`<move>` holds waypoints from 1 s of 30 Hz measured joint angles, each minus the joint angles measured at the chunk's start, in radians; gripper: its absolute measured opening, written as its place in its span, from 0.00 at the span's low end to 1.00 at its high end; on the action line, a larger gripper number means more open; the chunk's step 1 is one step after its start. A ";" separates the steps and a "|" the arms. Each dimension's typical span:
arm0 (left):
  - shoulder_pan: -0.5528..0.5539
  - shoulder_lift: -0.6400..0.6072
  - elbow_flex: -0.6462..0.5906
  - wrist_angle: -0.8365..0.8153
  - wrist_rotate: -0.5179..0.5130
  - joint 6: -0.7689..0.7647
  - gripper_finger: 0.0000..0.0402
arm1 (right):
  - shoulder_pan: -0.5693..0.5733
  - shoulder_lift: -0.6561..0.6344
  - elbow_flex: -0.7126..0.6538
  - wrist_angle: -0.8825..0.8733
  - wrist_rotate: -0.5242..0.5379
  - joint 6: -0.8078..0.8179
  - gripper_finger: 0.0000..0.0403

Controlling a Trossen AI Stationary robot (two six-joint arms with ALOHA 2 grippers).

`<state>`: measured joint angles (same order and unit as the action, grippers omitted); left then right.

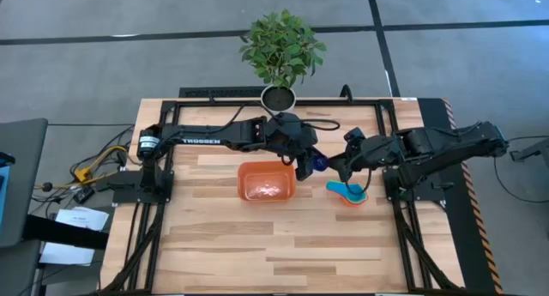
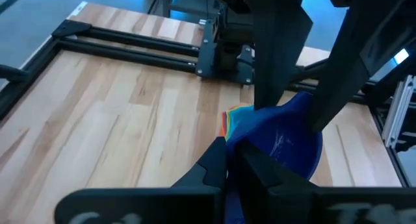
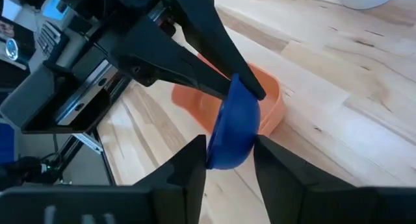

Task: Nest measuring cups in basket
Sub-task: Stack the purple measuring cup on top of the light blue measuring cup

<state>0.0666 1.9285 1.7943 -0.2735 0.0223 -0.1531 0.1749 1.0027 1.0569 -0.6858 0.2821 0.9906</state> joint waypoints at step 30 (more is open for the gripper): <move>0.025 -0.001 -0.001 -0.001 0.063 -0.036 0.14 | -0.021 -0.015 0.002 -0.025 -0.035 0.003 0.01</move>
<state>0.0917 1.9278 1.7935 -0.2747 0.0856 -0.1888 0.1543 0.9881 1.0584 -0.7106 0.2474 0.9934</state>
